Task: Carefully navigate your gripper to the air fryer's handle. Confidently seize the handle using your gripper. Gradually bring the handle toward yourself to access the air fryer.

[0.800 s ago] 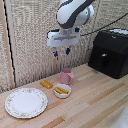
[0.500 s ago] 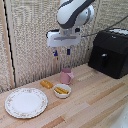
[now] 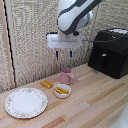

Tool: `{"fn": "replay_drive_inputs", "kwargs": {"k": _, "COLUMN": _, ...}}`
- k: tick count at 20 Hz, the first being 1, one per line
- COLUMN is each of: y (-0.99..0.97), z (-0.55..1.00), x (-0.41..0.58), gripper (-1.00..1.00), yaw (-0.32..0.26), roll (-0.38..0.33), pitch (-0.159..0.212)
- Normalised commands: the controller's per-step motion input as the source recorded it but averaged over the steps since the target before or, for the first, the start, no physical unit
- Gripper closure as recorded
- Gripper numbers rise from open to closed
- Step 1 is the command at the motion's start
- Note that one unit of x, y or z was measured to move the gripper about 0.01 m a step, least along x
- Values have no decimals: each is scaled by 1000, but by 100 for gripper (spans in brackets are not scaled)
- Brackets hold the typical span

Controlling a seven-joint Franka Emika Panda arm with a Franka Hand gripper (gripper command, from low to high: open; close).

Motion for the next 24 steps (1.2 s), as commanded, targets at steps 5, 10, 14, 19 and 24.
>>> {"fn": "replay_drive_inputs", "kwargs": {"k": 5, "y": -129, "z": 0, "x": 209, "gripper": -100, "yaw": -207, "roll": -357, "pitch": 0}}
{"fn": "replay_drive_inputs", "kwargs": {"k": 10, "y": -179, "z": -61, "x": 123, "gripper": -100, "yaw": -167, "roll": -375, "pitch": -1}}
{"fn": "replay_drive_inputs", "kwargs": {"k": 14, "y": -191, "z": -75, "x": 65, "gripper": -100, "yaw": -136, "roll": -375, "pitch": -37}}
{"fn": "replay_drive_inputs", "kwargs": {"k": 19, "y": -186, "z": -22, "x": 19, "gripper": -100, "yaw": -97, "roll": -375, "pitch": -102}}
{"fn": "replay_drive_inputs", "kwargs": {"k": 24, "y": -261, "z": -4, "x": 0, "gripper": -100, "yaw": -24, "roll": -375, "pitch": -131}}
